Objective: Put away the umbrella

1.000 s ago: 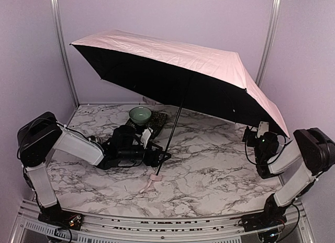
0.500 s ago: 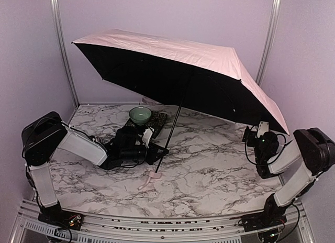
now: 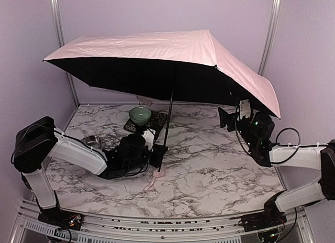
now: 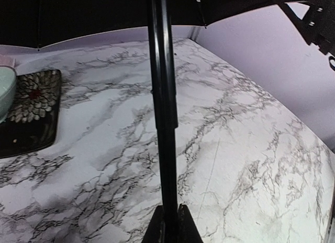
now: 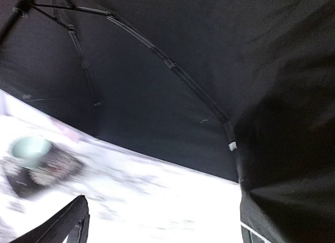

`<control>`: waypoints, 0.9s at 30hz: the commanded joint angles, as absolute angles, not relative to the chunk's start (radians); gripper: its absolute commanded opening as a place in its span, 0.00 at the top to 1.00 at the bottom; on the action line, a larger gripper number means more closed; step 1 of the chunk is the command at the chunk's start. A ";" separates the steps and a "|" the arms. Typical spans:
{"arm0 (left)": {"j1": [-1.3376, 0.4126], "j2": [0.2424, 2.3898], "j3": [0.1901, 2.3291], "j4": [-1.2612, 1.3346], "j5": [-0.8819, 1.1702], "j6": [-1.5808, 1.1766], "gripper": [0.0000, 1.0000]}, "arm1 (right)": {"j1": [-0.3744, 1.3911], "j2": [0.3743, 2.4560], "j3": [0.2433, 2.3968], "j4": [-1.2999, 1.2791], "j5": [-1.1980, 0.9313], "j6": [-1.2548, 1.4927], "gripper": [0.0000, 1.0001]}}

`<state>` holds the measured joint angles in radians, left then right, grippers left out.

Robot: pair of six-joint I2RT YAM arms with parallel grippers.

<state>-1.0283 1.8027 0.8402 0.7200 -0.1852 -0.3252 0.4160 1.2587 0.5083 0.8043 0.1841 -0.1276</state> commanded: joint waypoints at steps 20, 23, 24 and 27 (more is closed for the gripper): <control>-1.105 1.544 0.836 0.683 -0.479 -0.301 1.00 | 0.682 1.328 0.646 0.411 0.219 0.385 0.02; -1.058 1.504 0.814 0.674 -0.475 -0.308 1.00 | 0.639 1.212 0.570 0.341 0.273 0.372 0.00; -1.041 1.497 0.812 0.665 -0.475 -0.324 1.00 | 0.618 1.171 0.549 0.323 0.276 0.371 0.00; -1.009 1.494 0.815 0.644 -0.448 -0.322 1.00 | 0.571 1.040 0.488 0.298 0.253 0.359 0.00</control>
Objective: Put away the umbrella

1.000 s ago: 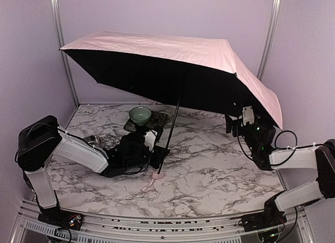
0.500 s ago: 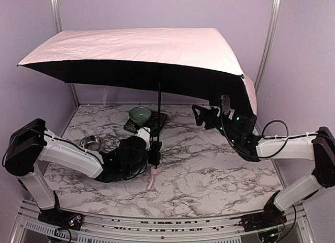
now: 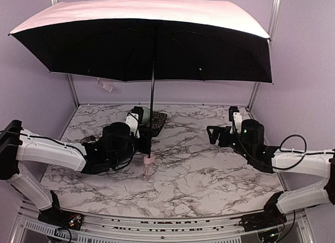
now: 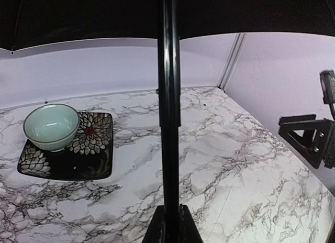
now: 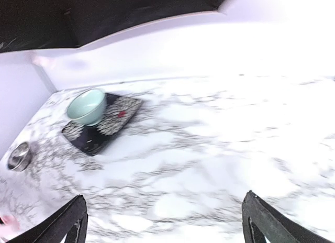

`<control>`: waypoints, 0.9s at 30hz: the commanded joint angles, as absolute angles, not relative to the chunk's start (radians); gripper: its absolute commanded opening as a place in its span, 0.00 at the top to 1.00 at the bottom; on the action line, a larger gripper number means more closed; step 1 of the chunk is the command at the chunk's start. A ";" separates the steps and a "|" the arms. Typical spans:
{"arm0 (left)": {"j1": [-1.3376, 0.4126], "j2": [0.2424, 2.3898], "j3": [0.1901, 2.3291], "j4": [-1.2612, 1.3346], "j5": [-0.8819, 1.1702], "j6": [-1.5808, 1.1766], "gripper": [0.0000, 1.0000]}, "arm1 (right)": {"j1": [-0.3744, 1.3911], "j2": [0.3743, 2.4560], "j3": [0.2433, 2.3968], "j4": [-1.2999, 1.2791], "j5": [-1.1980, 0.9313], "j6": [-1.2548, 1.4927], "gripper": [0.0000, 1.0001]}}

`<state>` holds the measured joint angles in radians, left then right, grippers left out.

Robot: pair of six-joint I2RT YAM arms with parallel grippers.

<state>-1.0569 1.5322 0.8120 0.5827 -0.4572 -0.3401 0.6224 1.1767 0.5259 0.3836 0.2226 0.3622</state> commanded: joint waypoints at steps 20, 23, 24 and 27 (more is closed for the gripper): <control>-1.124 1.595 0.871 0.580 -0.548 -0.231 1.00 | 0.739 1.469 1.040 0.620 -0.266 0.368 0.08; -1.132 1.614 0.874 0.577 -0.555 -0.222 1.00 | 0.752 1.563 1.141 0.618 -0.248 0.375 0.10; -1.135 1.618 0.875 0.577 -0.555 -0.222 1.00 | 0.755 1.588 1.168 0.615 -0.242 0.380 0.11; -1.139 1.624 0.874 0.575 -0.554 -0.224 1.00 | 0.755 1.648 1.221 0.613 -0.209 0.394 0.16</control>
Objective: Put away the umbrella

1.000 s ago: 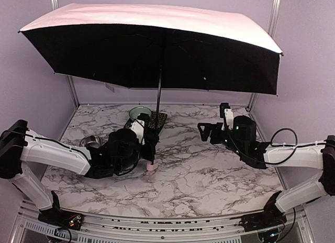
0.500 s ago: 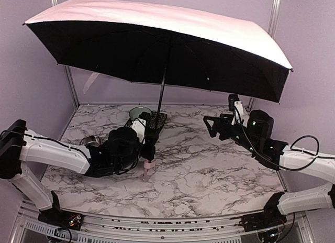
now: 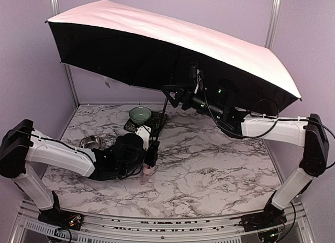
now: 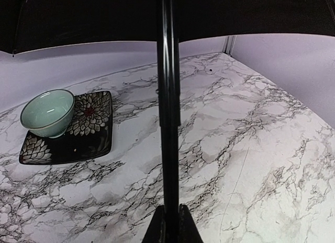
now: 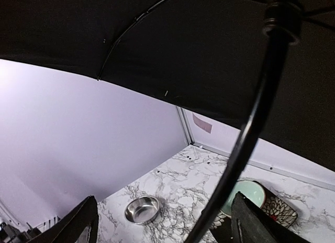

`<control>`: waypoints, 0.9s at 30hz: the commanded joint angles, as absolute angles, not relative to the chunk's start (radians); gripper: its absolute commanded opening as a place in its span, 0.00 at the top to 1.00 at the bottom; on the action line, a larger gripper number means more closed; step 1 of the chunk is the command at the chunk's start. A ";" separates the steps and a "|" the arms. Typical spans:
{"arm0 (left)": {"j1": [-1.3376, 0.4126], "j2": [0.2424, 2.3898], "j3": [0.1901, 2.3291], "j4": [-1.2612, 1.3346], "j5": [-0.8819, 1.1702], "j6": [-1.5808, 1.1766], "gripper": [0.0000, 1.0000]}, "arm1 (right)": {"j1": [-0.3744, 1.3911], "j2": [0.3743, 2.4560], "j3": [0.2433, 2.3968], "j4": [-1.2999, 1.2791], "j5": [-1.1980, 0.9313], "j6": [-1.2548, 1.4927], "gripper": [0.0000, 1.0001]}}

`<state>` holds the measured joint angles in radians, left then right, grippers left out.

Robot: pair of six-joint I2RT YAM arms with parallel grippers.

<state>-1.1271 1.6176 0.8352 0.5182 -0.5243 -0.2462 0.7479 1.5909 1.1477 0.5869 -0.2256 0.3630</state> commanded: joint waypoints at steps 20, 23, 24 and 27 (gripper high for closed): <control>-1.140 1.615 0.853 0.577 -0.580 -0.226 1.00 | 0.727 1.560 1.197 0.439 -0.054 0.465 0.34; -1.140 1.617 0.850 0.577 -0.584 -0.221 1.00 | 0.727 1.591 1.236 0.405 -0.062 0.469 0.31; -1.140 1.617 0.848 0.577 -0.584 -0.221 1.00 | 0.727 1.623 1.268 0.385 -0.090 0.480 0.31; -1.140 1.614 0.848 0.577 -0.584 -0.218 1.00 | 0.727 1.655 1.301 0.376 -0.105 0.496 0.35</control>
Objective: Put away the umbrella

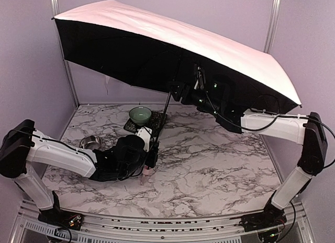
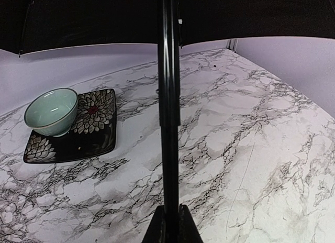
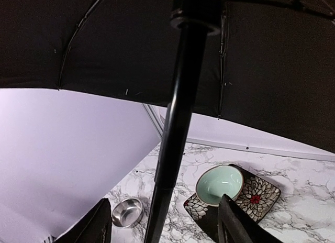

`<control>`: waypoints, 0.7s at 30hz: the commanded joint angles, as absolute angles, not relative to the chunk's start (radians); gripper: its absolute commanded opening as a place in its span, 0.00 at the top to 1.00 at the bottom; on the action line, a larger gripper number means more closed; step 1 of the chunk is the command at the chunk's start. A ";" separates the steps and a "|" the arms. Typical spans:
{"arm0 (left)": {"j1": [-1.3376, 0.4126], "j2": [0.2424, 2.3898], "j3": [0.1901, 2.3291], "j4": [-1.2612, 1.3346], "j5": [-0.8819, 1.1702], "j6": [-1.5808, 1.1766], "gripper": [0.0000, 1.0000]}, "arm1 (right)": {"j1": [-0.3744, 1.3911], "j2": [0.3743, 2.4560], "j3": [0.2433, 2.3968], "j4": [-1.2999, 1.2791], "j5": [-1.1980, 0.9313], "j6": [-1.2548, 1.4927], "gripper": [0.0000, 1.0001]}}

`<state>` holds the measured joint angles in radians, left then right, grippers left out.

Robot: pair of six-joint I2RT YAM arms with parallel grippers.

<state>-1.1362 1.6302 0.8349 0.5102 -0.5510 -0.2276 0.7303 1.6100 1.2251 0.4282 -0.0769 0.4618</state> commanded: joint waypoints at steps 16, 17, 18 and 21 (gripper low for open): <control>-1.141 1.612 0.835 0.578 -0.568 -0.194 1.00 | 0.726 1.673 1.311 0.439 -0.194 0.532 0.92; -1.142 1.608 0.833 0.579 -0.561 -0.188 1.00 | 0.725 1.670 1.307 0.443 -0.202 0.537 0.96; -1.142 1.603 0.830 0.580 -0.550 -0.181 1.00 | 0.723 1.666 1.305 0.449 -0.213 0.540 1.00; -1.142 1.575 0.812 0.590 -0.504 -0.156 0.91 | 0.720 1.647 1.289 0.481 -0.262 0.554 1.00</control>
